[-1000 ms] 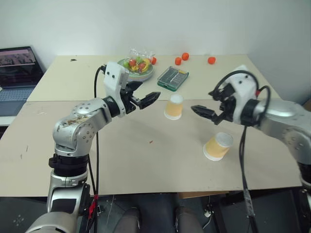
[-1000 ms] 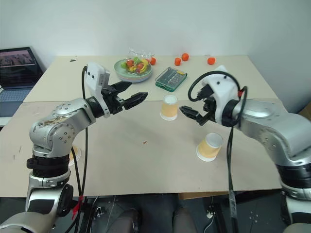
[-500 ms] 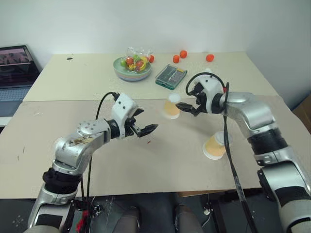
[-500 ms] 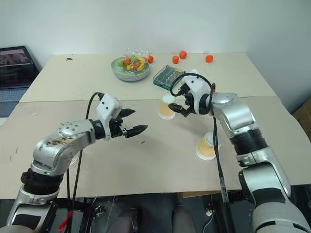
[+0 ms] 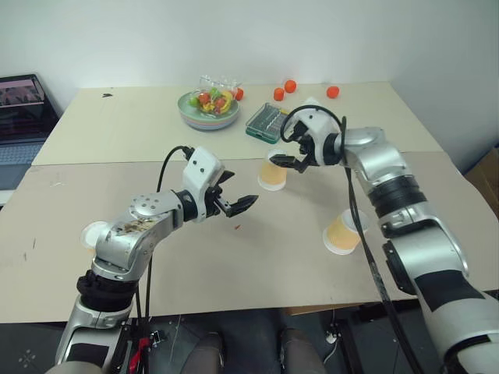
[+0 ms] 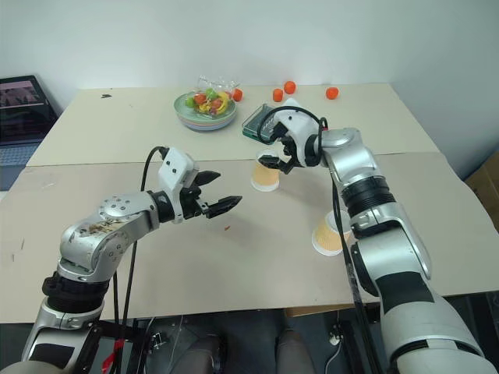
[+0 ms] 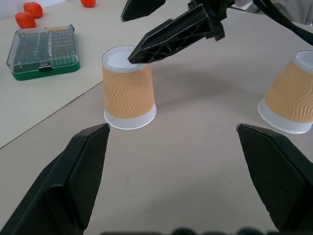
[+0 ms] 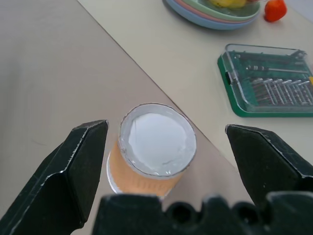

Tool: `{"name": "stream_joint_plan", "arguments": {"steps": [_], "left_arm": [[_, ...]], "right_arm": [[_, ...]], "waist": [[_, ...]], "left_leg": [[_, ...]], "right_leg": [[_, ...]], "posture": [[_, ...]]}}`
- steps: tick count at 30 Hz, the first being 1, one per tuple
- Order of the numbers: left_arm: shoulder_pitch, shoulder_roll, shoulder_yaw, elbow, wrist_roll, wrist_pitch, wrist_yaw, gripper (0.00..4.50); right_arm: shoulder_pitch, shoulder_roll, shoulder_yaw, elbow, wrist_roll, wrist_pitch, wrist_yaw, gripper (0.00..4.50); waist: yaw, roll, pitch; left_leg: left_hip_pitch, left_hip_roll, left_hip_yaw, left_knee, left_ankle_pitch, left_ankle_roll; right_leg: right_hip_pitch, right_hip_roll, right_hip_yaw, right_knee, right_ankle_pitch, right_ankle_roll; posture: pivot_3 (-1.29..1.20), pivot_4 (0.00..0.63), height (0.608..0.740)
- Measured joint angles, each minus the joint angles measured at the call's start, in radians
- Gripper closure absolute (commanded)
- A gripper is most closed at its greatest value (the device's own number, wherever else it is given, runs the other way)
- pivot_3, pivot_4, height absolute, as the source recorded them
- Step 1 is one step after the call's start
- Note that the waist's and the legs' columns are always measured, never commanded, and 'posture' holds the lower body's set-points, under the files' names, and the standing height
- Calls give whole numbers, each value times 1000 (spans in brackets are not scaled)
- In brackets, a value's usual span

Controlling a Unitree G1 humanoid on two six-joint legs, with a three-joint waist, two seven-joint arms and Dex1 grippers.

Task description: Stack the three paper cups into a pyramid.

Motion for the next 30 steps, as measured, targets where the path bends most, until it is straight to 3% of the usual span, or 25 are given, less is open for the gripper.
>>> {"name": "stream_joint_plan", "arguments": {"steps": [12,30], "left_arm": [[0,-10,4,-9,5,1,20,67],[3,-41,6,-26,3,5,37,67]], "right_arm": [[-27,75,-32,117,-71,-62,38,0],[-147,46,-81,350,-156,-182,53,0]], "waist": [[-2,0,0],[-4,1,0]], "left_leg": [[0,0,0,0,1,-1],[0,0,0,0,1,-3]], "right_leg": [[-1,0,0,1,0,0],[-1,0,0,2,0,0]], "posture": [[0,150,740],[0,150,740]]}}
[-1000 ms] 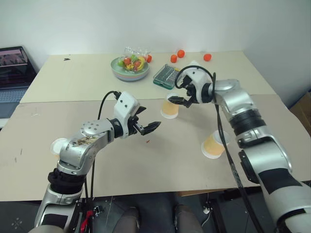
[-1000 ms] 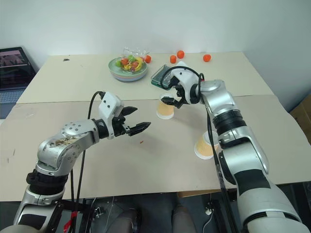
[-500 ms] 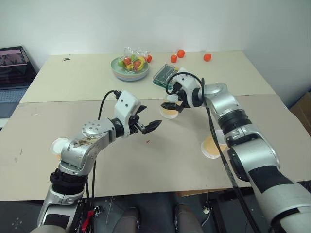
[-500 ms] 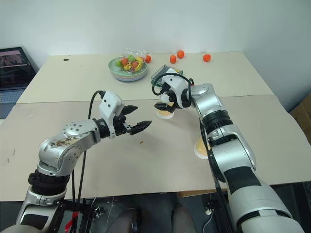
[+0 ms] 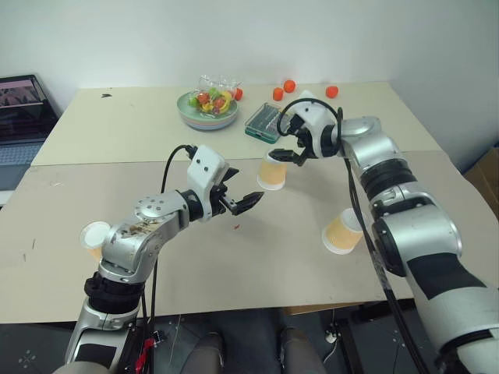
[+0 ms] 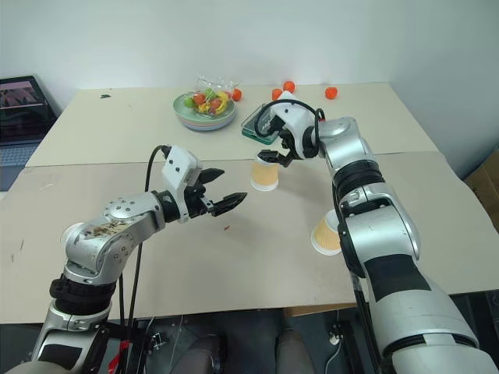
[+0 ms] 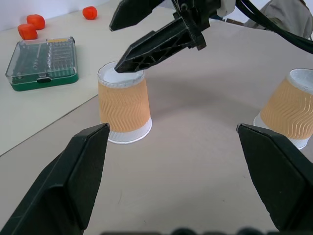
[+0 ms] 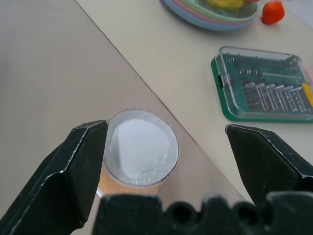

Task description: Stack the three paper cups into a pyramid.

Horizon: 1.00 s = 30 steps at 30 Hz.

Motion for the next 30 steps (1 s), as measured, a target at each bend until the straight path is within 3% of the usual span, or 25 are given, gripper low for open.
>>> {"name": "stream_joint_plan", "arguments": {"steps": [30], "left_arm": [[11,-28,3,-22,-26,18,29,67]], "right_arm": [[-64,34,-45,66,-47,-28,64,0]], "waist": [[-21,0,0]], "left_leg": [[1,0,0,0,1,-2]], "right_leg": [[0,0,1,9,0,0]], "posture": [[0,150,740]]}}
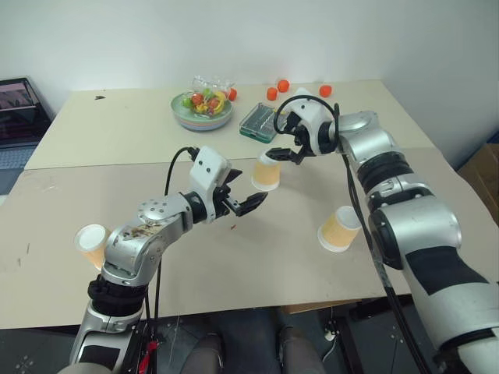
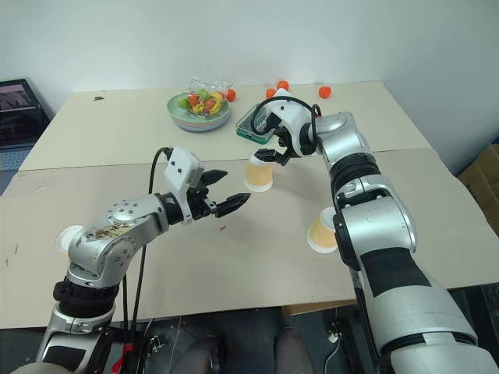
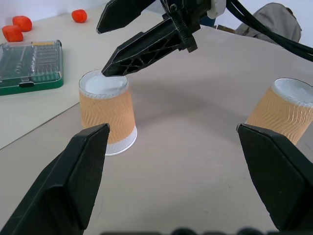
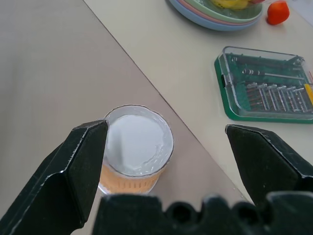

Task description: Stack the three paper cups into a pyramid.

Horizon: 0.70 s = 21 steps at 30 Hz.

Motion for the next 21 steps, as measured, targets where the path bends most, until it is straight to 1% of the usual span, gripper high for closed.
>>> {"name": "stream_joint_plan", "arguments": {"steps": [6,21], "left_arm": [[0,0,0,0,0,0,0,67],[0,6,2,-4,-2,12,0,67]], "right_arm": [[17,14,0,0,0,4,30,0],[37,25,-3,10,-1,4,13,0]], "waist": [[1,0,0],[0,0,0]], "left_leg": [[0,0,0,0,0,0],[0,0,0,0,0,-1]], "right_leg": [[0,0,0,0,0,0],[0,0,0,1,0,0]], "posture": [[0,150,740],[0,150,740]]}}
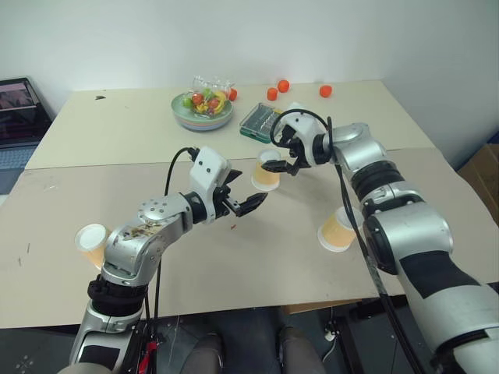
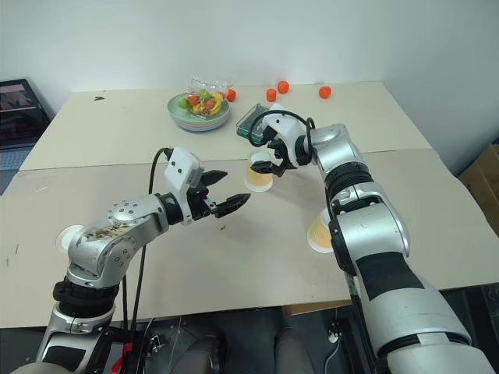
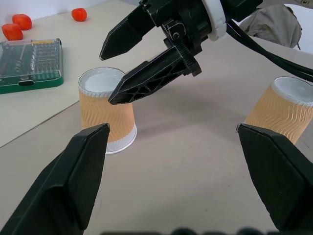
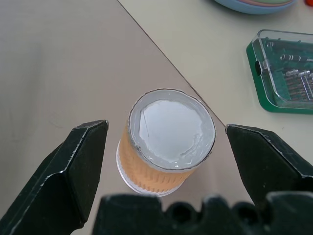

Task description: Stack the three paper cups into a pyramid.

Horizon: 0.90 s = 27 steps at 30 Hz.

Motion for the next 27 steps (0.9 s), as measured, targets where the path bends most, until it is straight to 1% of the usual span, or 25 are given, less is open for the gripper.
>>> {"name": "stream_joint_plan", "arguments": {"steps": [7,20,24,25,27], "left_arm": [[0,16,23,-6,0,14,3,67],[0,16,36,-42,-4,47,22,67],[0,16,40,-44,-4,54,28,0],[0,16,41,-45,-4,54,29,0],[0,16,41,-48,-4,55,29,0]], "right_arm": [[1,13,-1,17,0,-1,-14,0],[6,19,-9,51,-11,-4,-51,0],[7,19,-20,57,-11,-5,-56,983],[7,19,-22,57,-11,-5,-57,1383],[7,22,-24,57,-11,-5,-61,1914]], "waist": [[1,0,0],[0,0,0],[0,0,0],[0,0,0],[0,0,0]], "left_leg": [[0,0,0,0,0,0],[0,0,0,0,0,-1],[0,0,0,0,0,-1],[0,0,0,0,0,-1],[0,0,0,0,0,-1]], "right_leg": [[0,0,0,0,0,0],[0,0,0,0,0,0],[0,0,0,0,0,0],[0,0,0,0,0,0],[0,0,0,0,0,0]], "posture": [[0,150,740],[0,150,740],[0,150,740],[0,150,740],[0,150,740]]}}
